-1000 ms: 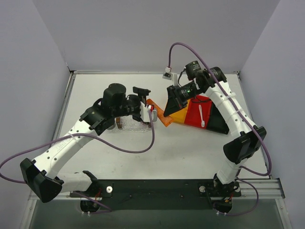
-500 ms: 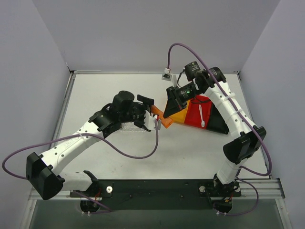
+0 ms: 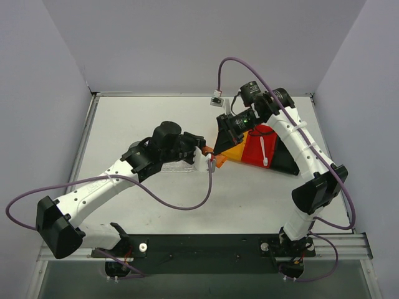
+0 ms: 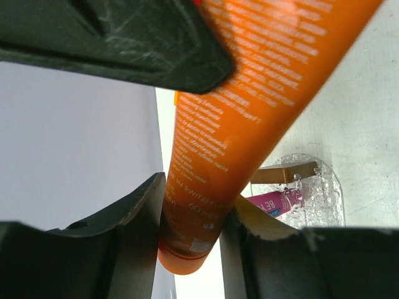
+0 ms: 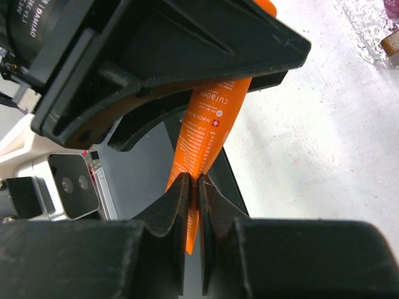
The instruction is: Prepare toiletry sets of a toothbrush and toothpaste on the tray
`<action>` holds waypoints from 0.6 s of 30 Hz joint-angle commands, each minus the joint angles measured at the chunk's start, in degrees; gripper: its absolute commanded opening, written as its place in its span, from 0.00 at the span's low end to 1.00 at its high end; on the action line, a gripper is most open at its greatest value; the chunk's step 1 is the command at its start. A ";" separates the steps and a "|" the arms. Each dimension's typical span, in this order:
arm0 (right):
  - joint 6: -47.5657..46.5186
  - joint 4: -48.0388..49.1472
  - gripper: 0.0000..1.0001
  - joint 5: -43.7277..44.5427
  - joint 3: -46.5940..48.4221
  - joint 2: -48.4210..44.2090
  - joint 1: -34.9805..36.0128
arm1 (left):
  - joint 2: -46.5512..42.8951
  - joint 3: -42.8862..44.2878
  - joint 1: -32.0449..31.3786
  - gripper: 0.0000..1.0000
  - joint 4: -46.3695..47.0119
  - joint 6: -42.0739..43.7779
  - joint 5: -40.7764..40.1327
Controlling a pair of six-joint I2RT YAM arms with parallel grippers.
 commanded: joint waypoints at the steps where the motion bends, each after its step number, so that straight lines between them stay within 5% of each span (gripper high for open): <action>1: -1.34 -1.19 0.00 -2.80 -0.53 -2.21 0.48 | -0.28 0.12 -0.67 0.41 2.24 -0.17 -0.69; 5: -1.52 -1.10 0.03 -2.19 -0.62 -2.56 0.48 | -0.98 -0.49 -0.93 0.25 2.33 -0.43 -0.87; 6: -1.52 -1.18 0.06 -1.93 -0.71 -2.82 0.48 | -1.24 -0.84 -1.02 0.08 2.24 -0.43 -0.95; 7: -1.60 -1.10 0.09 -1.66 -0.62 -3.09 0.48 | -1.68 -1.19 -1.11 0.02 2.68 -0.78 -1.22; 14: -1.34 -1.10 0.37 1.67 0.78 -4.93 0.31 | -4.93 -5.85 -1.11 0.00 4.96 -3.50 -2.45; 18: -1.43 -1.10 0.41 3.43 2.10 -6.42 -0.39 | -7.74 -9.01 -0.76 0.00 8.04 -10.35 -1.40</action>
